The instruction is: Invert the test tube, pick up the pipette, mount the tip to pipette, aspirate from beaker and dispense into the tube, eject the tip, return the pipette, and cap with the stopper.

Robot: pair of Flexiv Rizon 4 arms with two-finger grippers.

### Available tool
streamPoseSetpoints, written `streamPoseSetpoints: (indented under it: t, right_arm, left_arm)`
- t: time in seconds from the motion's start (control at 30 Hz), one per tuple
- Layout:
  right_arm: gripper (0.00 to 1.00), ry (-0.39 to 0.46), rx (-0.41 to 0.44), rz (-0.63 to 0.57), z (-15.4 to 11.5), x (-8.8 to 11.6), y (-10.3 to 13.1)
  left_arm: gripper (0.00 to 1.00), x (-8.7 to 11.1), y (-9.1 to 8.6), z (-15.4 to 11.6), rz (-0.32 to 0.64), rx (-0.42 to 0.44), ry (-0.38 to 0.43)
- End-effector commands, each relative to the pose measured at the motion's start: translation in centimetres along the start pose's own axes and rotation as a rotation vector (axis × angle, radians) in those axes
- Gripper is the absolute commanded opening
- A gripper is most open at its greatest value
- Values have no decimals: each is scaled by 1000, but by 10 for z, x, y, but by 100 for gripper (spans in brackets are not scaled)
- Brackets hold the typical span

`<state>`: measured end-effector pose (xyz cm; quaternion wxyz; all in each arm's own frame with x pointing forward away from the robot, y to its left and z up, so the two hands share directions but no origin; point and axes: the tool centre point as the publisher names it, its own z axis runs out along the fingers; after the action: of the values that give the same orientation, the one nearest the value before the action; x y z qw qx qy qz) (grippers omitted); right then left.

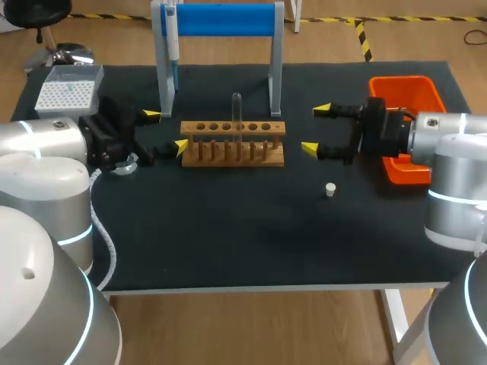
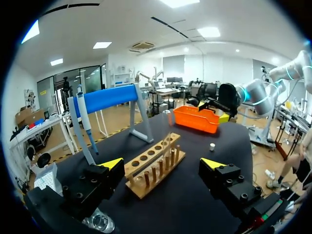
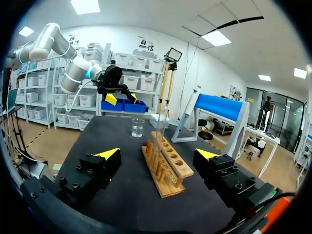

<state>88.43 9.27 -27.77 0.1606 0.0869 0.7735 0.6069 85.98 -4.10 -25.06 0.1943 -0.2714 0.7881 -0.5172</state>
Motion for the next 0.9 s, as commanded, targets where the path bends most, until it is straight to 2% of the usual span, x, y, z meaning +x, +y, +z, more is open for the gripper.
streamPoseSetpoints:
  t: [0.03,0.67,0.9]
  right_arm:
    - [100,-2,0,0,0,1,0]
    - [100,-2,0,0,0,1,0]
    - [100,53,-43,-33,21,-4,-3]
  left_arm:
    - [100,0,-1,1,-1,-5,-2]
    - [100,0,-1,1,-1,-5,-2]
    - [100,0,-1,1,-1,-5,-2]
